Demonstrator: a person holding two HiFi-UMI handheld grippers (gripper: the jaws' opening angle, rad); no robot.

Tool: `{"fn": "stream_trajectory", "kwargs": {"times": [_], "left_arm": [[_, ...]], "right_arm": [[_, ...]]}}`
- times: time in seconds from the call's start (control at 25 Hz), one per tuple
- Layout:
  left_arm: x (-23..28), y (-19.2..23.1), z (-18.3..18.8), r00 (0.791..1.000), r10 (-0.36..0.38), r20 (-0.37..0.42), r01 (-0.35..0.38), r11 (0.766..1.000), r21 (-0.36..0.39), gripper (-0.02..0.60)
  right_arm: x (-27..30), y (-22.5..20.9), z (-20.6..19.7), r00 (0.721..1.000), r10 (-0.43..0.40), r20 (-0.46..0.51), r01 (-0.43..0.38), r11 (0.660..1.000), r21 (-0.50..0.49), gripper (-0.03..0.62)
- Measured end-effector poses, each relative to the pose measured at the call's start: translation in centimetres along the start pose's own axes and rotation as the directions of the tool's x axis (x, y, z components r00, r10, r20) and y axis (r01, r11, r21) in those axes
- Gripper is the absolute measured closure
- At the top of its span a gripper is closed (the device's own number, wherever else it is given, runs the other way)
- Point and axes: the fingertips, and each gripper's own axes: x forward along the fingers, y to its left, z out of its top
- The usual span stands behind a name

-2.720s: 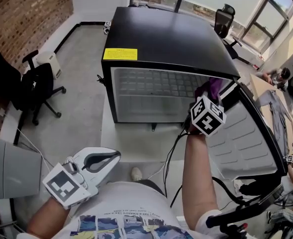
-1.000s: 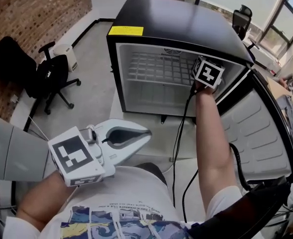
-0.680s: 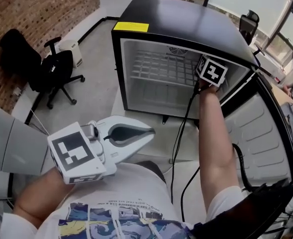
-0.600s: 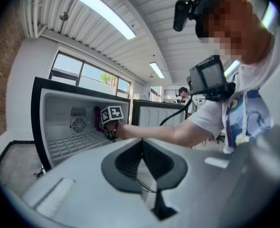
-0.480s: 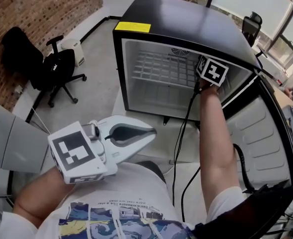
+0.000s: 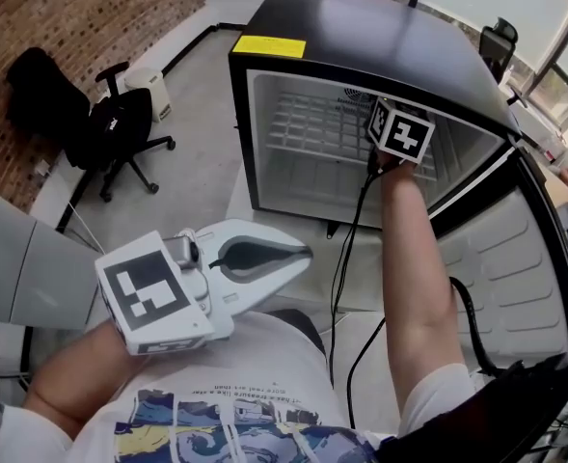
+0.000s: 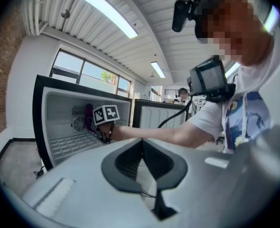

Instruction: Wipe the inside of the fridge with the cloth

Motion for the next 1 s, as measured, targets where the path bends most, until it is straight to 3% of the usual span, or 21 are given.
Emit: {"fn": "stream_trajectory", "kwargs": {"times": [0.56, 1.0], "left_arm": [[-1.9, 0.2, -0.1, 1.0, -0.015, -0.012, 0.014, 0.998, -0.055, 0.578], [-3.5, 1.2, -0.3, 0.999, 0.026, 0.019, -0.024, 0.995, -0.101, 0.578]], "right_arm": [[0.5, 6.8, 0.4, 0.994, 0.109, -0.001, -0.109, 0.993, -0.046, 0.536], [1.1, 13.6, 0.2, 0.963, 0.27, -0.018, -0.271, 0.958, -0.09, 0.536]]}}
